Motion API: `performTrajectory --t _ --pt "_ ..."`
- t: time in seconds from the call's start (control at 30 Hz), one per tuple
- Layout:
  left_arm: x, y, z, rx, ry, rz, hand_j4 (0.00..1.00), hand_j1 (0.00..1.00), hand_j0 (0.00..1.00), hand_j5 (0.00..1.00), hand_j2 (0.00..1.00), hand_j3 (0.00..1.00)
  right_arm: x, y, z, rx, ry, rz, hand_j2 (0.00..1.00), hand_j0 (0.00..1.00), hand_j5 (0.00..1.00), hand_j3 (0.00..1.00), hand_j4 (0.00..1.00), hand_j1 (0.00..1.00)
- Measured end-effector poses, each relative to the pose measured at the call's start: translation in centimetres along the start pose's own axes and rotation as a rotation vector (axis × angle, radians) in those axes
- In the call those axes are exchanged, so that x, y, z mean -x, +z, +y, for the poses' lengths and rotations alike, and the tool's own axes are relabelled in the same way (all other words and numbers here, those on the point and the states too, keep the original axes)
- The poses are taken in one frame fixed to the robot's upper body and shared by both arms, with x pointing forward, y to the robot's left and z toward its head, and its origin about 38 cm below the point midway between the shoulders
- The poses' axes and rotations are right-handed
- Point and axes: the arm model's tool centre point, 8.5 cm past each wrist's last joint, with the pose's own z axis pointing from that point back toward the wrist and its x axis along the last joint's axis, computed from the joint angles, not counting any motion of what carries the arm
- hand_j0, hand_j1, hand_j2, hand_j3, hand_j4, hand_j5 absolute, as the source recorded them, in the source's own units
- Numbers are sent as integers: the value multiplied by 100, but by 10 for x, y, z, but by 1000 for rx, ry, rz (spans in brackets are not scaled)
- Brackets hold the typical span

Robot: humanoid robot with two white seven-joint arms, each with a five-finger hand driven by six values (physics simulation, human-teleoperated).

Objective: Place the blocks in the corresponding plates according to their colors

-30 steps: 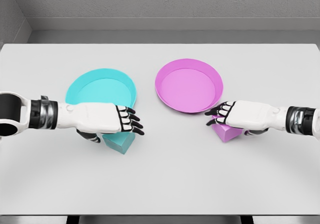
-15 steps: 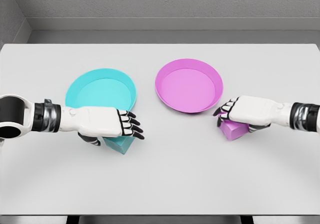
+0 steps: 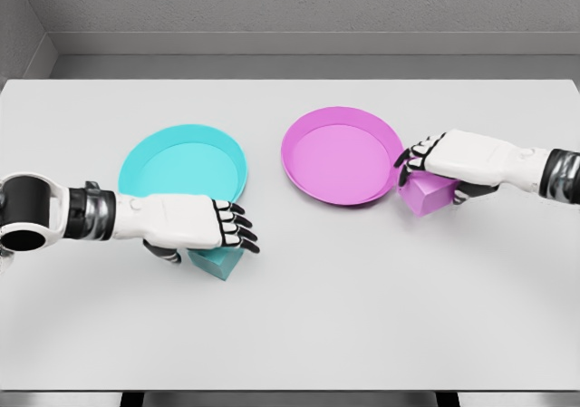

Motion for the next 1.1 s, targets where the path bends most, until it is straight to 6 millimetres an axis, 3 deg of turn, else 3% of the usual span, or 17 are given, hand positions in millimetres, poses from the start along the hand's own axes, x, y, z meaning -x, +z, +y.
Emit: performTrajectory --t 0.23,0.43,0.63,0.7,0.77,0.87,1.1 --pt "2 -5 -1 2 1 4 98 98 98 98 98 98 4 -7 -37 76 41 -6 59 59 59 59 59 59" --pt "2 -6 -2 3 0 4 60 60 60 60 60 60 -1 -35 -79 171 67 -51 59 59 59 59 59 59" --pt "1 -6 0 1 -4 1 49 49 49 49 49 49 -4 -75 -80 195 -1 -92 64 64 64 64 64 64" --pt "1 -6 1 -1 -9 0 46 46 46 46 46 46 -3 -82 -77 194 -22 -96 74 74 74 74 74 74" --pt "-2 -6 8 -11 -26 -7 44 44 44 44 44 44 -2 -86 -75 192 -38 -95 86 86 86 86 86 86" --pt "-5 -5 18 -32 -48 -16 42 42 42 42 42 42 1 -88 -72 191 -53 -90 93 93 93 93 93 93" --pt "-4 -5 47 -86 -96 -25 42 42 42 42 42 42 4 -88 -70 191 -64 -83 93 93 93 93 93 93"
